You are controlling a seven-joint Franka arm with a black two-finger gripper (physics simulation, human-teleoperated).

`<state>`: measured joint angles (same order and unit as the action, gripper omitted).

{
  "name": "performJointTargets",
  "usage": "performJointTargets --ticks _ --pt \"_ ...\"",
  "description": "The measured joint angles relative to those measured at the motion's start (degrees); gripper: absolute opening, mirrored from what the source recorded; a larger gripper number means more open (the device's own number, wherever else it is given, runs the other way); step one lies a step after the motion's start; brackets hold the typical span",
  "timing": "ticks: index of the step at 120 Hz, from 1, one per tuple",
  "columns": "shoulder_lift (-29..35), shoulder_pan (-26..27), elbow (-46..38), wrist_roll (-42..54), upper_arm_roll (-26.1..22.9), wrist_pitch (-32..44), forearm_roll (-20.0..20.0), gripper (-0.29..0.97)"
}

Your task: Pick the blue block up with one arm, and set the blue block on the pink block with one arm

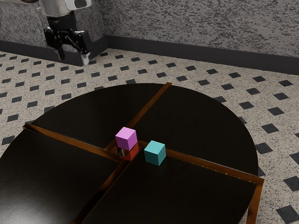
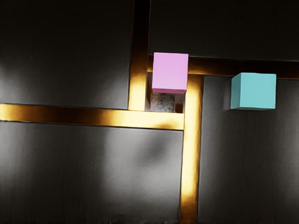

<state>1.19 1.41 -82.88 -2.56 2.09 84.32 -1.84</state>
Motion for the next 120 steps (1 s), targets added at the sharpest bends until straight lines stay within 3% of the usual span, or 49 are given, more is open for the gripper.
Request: performJointTargets --ticks 25,38,55,63,80,120 --pt "0.1 -2.4 0.3 -1.4 0.0 -1.5 -0.2 0.68" --pt "0.1 -5.3 12.9 -2.0 -1.7 -5.6 -0.1 0.68" --pt "-2.7 -7.8 15.9 -2.7 -4.2 -8.5 0.0 0.68" --pt "-6.3 -7.3 16.1 -2.9 -4.9 -8.0 0.1 0.68" --pt "-11.4 -0.2 16.1 -3.4 -5.5 -5.2 0.0 0.68" --pt "-16.2 -0.1 14.9 -4.1 -5.3 -0.7 -0.6 0.68"
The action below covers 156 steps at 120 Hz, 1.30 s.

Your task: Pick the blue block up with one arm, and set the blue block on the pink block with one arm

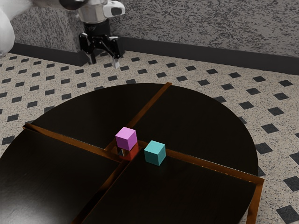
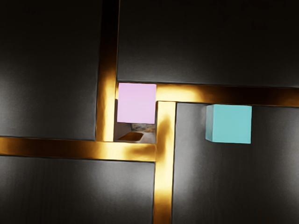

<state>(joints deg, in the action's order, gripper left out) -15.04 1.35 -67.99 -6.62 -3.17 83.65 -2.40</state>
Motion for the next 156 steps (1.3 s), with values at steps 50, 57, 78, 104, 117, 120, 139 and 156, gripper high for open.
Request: performJointTargets --ticks 50,57,78,104,117,120,139,156 --pt "-7.3 2.5 -9.7 -0.4 0.0 13.8 -0.6 0.68" --pt "-6.9 3.2 -12.0 -0.5 -0.1 15.6 0.1 0.68" --pt "-3.5 5.3 -19.6 -0.6 -0.1 21.5 1.1 0.68" --pt "-2.7 6.8 -27.8 -1.4 -0.4 29.6 1.8 0.68" --pt "-3.1 7.3 -29.5 -1.6 -0.4 32.2 1.9 0.68" --pt "-3.1 7.4 -29.8 -1.7 -0.4 32.7 1.9 0.68" --pt "-5.4 8.7 -30.2 -2.0 -0.4 35.1 1.7 0.68" --pt "-7.4 9.0 -30.2 -2.1 -0.4 36.5 1.7 0.68"
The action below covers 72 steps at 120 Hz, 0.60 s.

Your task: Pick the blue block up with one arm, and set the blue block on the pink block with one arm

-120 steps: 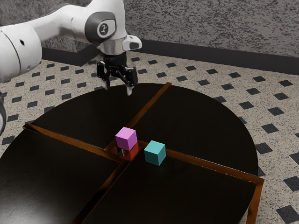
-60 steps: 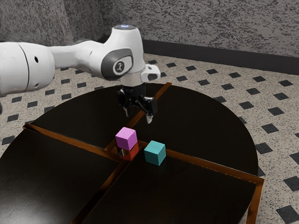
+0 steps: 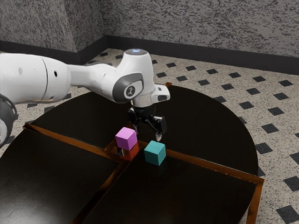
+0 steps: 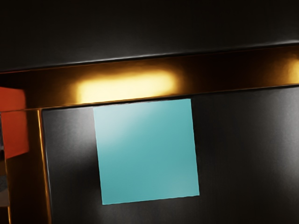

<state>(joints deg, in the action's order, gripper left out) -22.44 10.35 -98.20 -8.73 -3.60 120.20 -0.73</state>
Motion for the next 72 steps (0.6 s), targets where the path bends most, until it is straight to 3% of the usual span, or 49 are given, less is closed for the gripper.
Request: performJointTargets --ticks 72 --pt "-6.8 0.2 2.3 -0.2 0.4 2.2 -0.2 0.68"
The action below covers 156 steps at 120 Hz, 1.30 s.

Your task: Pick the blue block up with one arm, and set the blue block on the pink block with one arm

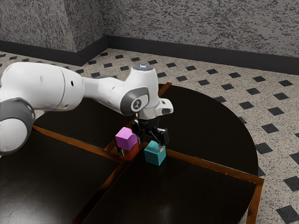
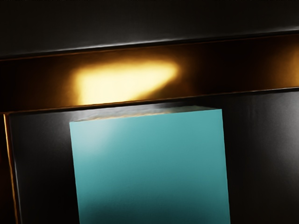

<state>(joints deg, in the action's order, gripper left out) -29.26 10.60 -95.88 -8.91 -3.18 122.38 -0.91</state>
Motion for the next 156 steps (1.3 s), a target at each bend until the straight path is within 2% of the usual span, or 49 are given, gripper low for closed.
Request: performJointTargets --ticks 94,131,156 --pt "-5.3 0.1 3.3 0.0 0.0 0.1 0.2 0.68" --pt "-5.3 0.1 3.5 -0.1 0.0 0.1 0.3 0.44" --pt "-5.1 0.0 3.5 -0.2 0.0 0.1 0.2 0.41"
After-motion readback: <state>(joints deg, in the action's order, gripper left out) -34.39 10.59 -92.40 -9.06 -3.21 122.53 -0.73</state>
